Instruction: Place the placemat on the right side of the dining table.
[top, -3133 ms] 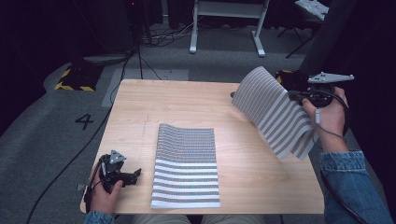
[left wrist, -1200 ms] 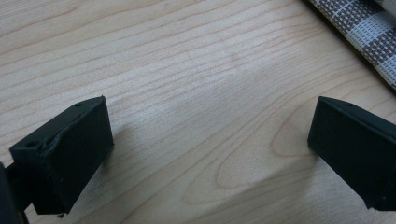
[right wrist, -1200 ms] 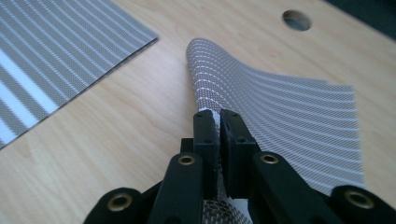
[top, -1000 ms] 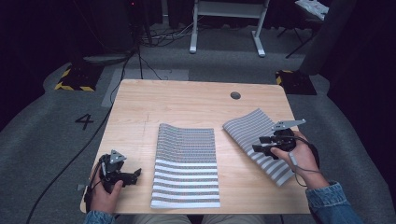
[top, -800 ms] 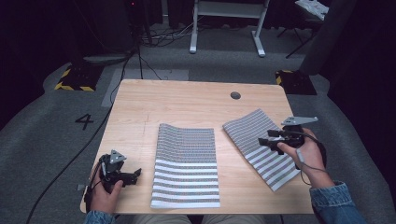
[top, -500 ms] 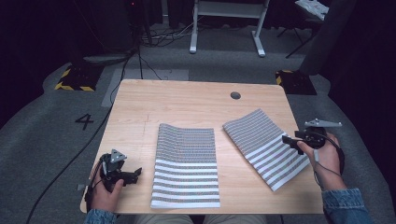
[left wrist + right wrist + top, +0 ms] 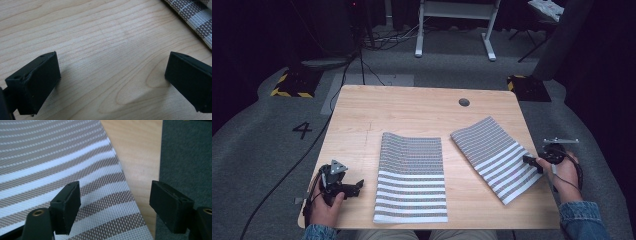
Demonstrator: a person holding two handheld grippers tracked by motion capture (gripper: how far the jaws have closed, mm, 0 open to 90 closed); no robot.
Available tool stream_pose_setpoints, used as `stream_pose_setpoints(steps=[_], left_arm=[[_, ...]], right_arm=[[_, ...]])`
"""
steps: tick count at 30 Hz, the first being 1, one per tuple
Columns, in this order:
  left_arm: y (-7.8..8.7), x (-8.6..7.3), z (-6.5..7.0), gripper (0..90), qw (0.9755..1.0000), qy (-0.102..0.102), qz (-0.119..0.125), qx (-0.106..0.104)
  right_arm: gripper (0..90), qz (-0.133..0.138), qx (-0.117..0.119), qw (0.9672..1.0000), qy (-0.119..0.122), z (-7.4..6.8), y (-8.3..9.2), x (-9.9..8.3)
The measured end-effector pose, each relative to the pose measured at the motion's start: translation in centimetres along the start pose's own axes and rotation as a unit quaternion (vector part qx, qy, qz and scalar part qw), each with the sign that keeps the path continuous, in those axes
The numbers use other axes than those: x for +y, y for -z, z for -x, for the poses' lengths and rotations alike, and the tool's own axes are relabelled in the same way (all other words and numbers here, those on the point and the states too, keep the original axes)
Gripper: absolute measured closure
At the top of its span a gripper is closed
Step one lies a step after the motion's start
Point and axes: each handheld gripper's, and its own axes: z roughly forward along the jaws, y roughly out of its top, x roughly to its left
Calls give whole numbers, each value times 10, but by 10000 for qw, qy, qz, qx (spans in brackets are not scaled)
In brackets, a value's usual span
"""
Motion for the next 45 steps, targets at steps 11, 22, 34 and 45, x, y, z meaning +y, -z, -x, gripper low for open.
stream_pose_setpoints(steps=[11,22,34,45], left_arm=[[0,0,0,2,10000,-1,0,0],[0,0,0,2,10000,-2,-7,9],[0,0,0,2,10000,-2,-6,9],[0,0,0,2,10000,-2,-7,9]], right_arm=[[540,-137,-468,9982,342,-15,3,0],[886,352,-683,9921,996,-41,38,16],[629,525,-183,9941,928,-59,37,19],[774,430,-9,9957,820,-57,44,10]])
